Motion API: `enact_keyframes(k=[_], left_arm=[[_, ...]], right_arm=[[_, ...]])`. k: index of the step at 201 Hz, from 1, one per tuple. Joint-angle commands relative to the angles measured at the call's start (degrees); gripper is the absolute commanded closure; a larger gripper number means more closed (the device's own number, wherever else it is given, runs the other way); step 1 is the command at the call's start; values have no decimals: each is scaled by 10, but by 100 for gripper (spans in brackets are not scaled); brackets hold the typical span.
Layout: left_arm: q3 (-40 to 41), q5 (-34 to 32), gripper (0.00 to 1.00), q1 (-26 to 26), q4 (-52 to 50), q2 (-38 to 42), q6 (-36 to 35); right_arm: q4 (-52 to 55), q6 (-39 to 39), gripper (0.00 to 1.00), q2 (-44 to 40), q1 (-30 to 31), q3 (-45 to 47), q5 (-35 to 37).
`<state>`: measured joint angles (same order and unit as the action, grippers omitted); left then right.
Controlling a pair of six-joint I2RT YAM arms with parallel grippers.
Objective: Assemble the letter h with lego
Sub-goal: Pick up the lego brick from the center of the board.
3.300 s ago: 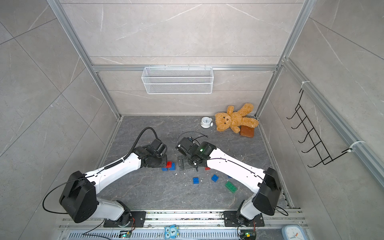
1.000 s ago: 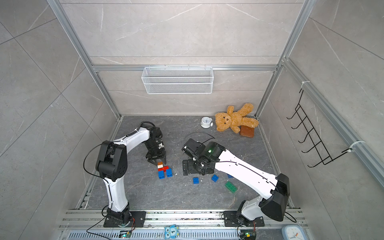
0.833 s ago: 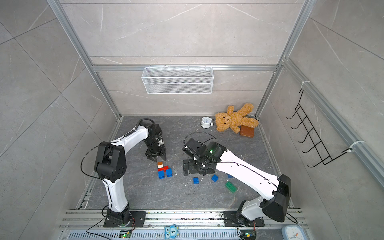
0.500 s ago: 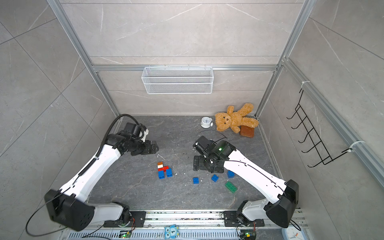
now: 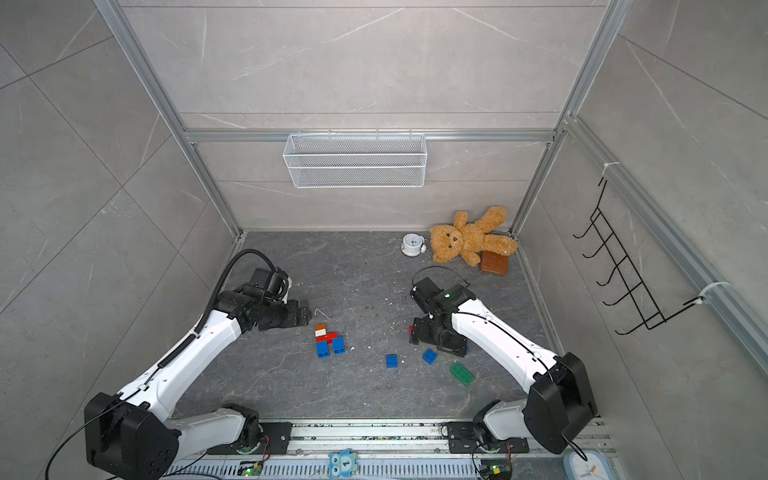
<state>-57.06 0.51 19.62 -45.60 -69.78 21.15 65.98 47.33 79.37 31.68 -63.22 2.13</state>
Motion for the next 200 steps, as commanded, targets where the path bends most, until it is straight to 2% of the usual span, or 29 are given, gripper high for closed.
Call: enact_keyframes(k=[1,31,104,154,200], left_arm=[[-1,-5,4,-1,18,11,-7],[19,15,5,0,35,10,-1],[57,7,6,27,55,14,-1],[57,-5,7,45,56,-3,-7],[58,-12,7,55,57,-7,-10]], right_arm=[[26,-1,2,-4,-23,-5,24],[16,-16,5,-16,-86,22,17],[-24,-71,12,22,-153,51,50],[-84,-127,14,79,-166,67,62],[-133,-136,14,96,-179,104,40]])
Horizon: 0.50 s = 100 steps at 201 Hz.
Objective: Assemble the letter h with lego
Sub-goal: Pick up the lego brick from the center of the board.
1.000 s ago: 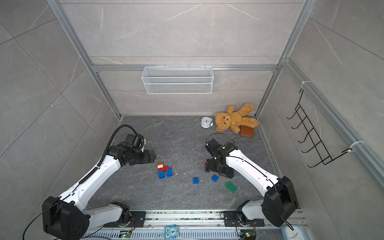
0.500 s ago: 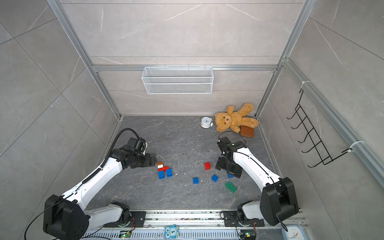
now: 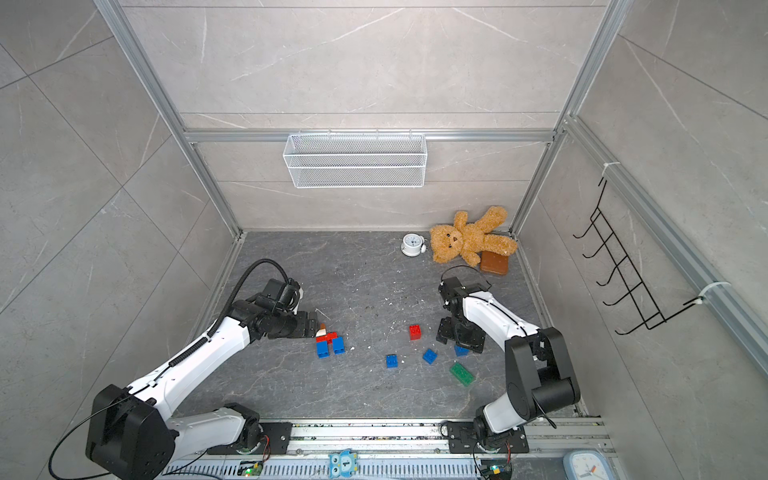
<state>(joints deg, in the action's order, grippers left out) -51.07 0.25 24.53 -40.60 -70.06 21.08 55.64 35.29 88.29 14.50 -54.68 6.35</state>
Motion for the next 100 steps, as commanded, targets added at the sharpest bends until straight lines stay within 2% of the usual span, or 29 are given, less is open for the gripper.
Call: enact_keyframes(k=[1,86,100], left_arm=[[-2,-11,7,6,6,-4,-10],[-5,-16,8,15,8,-20,-15],[-6,-17,8,17,9,-22,-15]], right_arm=[[-30,-16,14,7,-7,19,-3],[-58,-21,30,14,-11,25,-31],[-55,-16,36,13,-11,24,-44]])
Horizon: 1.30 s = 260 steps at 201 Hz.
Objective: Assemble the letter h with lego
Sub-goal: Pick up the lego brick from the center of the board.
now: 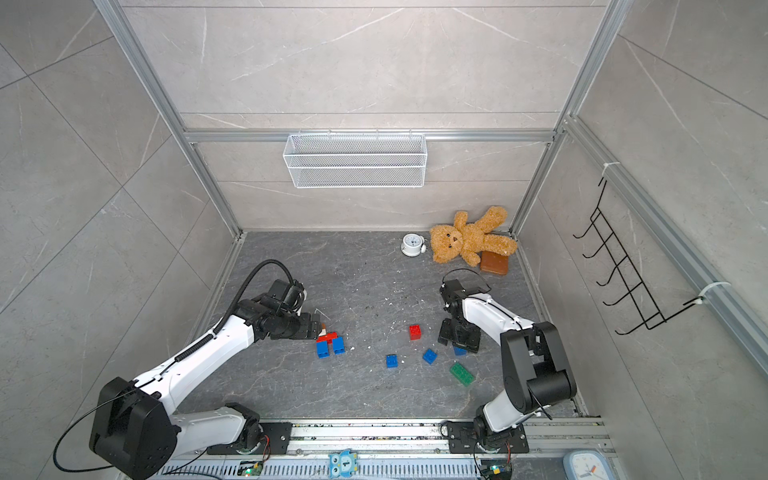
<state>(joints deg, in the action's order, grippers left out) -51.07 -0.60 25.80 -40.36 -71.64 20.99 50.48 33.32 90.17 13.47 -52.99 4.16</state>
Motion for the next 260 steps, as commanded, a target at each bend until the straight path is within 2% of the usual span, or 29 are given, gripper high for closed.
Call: enact_keyframes(k=[1,40,90,133,185,206,237,260], left_arm=[[-5,-8,8,4,6,-7,-14],[-6,-8,8,4,6,-12,-15],[-8,-7,8,5,6,-19,-17],[-8,-8,9,5,5,-20,-17],[-8,-11,9,5,5,-24,-18],[-9,-11,9,5,5,-26,-18],[-9,-12,9,5,4,-25,-18],[-8,-14,9,5,4,-25,-18]], right_arm=[[-3,5,36,-5,0,7,-22],[-6,25,36,-22,4,13,-52],[14,15,42,1,4,-1,4],[4,3,48,8,4,-1,16],[6,-7,63,8,4,-8,21],[13,-17,75,8,5,-23,22],[16,-47,100,33,24,-63,17],[29,-67,100,73,55,-111,35]])
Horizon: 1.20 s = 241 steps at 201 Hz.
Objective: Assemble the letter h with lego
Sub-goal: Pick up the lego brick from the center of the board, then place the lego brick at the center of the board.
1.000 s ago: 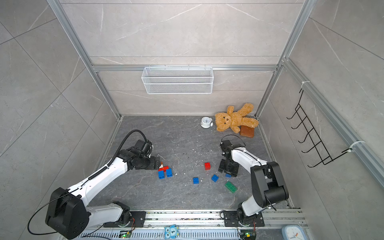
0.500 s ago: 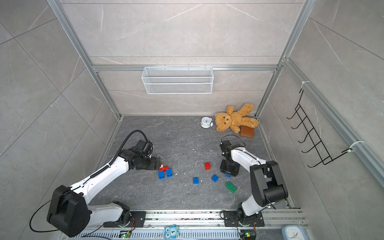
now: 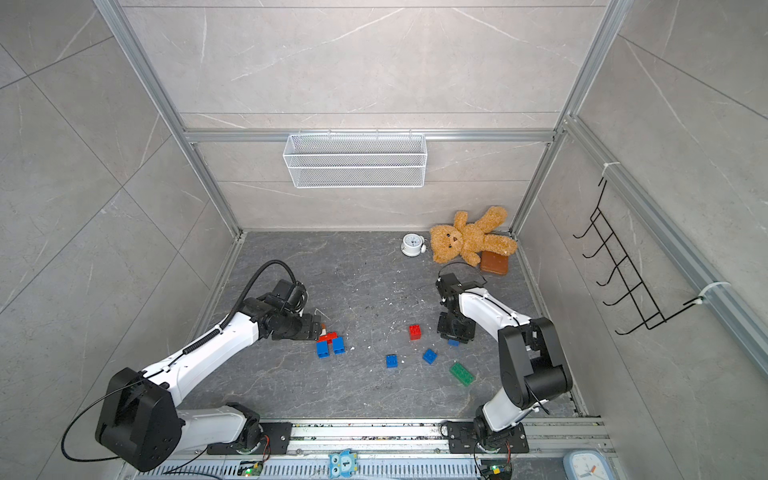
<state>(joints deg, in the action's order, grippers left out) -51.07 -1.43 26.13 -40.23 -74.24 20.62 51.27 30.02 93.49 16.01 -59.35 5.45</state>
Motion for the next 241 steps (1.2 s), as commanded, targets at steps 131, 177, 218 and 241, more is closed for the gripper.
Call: enact_keyframes(k=[131,177,218,241], left_arm=[[-9,-17,9,12,-1,-1,-16],[-9,-16,9,13,-1,-3,-16],[-9,-14,9,15,-1,-4,-17],[-10,-15,9,16,-1,0,-18]], right_arm=[[10,-80,100,115,38,-92,-10],[19,-63,44,94,38,-91,-26],[61,-37,23,55,38,-118,-7],[112,32,18,-2,37,-122,16]])
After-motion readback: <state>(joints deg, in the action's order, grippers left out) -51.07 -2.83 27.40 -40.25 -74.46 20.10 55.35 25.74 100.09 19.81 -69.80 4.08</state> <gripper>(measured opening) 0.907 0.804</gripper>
